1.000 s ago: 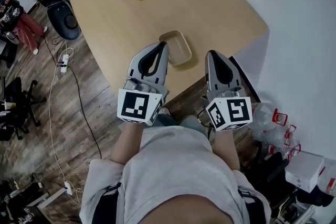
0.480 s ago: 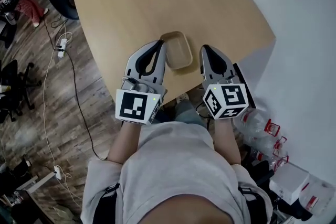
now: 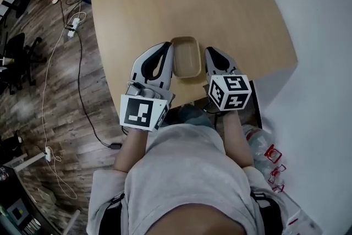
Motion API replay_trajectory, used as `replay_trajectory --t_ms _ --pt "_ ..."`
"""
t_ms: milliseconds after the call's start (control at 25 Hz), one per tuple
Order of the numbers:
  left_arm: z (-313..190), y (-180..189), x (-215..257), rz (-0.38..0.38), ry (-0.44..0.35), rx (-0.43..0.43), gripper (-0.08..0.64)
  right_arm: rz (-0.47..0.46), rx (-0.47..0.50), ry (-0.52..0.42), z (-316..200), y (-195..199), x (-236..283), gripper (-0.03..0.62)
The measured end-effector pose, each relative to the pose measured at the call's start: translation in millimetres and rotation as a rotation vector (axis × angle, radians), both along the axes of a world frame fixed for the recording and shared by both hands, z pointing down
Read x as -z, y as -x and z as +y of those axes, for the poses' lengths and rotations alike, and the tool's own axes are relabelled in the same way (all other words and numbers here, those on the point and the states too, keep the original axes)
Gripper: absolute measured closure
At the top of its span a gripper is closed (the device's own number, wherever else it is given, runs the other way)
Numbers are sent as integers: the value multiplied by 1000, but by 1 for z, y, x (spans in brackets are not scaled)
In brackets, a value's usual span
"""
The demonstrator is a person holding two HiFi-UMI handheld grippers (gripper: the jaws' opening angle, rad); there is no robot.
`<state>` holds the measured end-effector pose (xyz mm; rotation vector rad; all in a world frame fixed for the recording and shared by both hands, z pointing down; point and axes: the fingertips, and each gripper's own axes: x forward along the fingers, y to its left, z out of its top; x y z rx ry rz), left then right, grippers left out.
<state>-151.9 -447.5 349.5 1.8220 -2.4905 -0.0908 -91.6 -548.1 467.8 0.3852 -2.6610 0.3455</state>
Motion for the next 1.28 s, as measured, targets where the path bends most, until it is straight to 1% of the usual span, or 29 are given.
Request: replay_trajectory --t_ms 280,560,680,840,920,1120,1280 --pt "-5 2 -10 22 30 83 545 91 81 99 -11 15 -41 577" --pt "-6 8 -28 47 65 169 545 190 165 125 -9 20 -82 577" --pt "-4 7 -36 57 77 198 545 217 177 144 -8 17 -97 572" --pt "-5 11 -46 73 89 228 545 239 187 190 -8 17 -112 538" --pt "-2 11 -47 81 97 243 545 245 191 214 -5 17 -116 532" --pt "8 0 -52 90 107 274 545 266 191 264 4 4 -130 531" --pt "12 0 -61 91 113 292 545 262 177 285 4 5 -139 528"
